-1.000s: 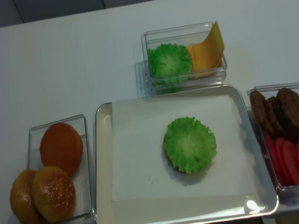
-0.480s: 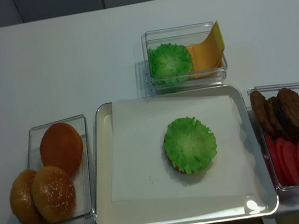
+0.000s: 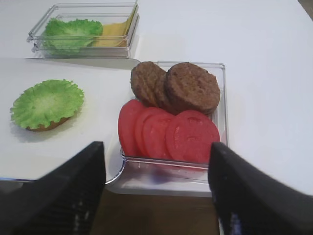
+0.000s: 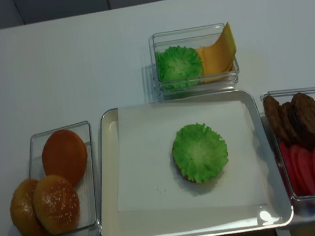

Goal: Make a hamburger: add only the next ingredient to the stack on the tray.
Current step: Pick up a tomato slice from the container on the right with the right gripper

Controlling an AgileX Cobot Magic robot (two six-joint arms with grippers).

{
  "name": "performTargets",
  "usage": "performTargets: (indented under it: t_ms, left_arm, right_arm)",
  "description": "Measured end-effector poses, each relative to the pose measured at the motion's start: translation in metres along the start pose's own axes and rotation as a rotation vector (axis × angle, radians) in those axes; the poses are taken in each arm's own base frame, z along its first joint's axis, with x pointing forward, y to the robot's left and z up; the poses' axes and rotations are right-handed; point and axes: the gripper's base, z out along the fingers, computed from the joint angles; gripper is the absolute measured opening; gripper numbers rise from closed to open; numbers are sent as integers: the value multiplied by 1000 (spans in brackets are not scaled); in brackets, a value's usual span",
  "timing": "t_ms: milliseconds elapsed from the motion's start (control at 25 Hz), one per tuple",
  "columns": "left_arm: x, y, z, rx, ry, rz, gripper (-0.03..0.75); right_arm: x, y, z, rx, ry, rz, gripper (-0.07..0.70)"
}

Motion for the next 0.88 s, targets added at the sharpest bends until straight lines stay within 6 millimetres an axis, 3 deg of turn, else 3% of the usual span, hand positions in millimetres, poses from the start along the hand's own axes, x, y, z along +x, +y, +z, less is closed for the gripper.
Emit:
performTargets:
  t_ms: [200, 480, 680, 880]
  left_arm:
    - [0, 0, 0, 0, 0, 0, 428]
    - [0, 0, 0, 0, 0, 0, 428]
    - [0, 0, 0, 0, 0, 0, 428]
    - [0, 0, 0, 0, 0, 0, 428]
  right_arm:
    - [-32, 2, 15, 2, 126, 23, 499]
    - [-74, 11, 60, -71, 336, 82, 498]
    - [-88, 15, 92, -104, 453, 144, 477]
    - [-89, 15, 119, -107, 557, 204, 471]
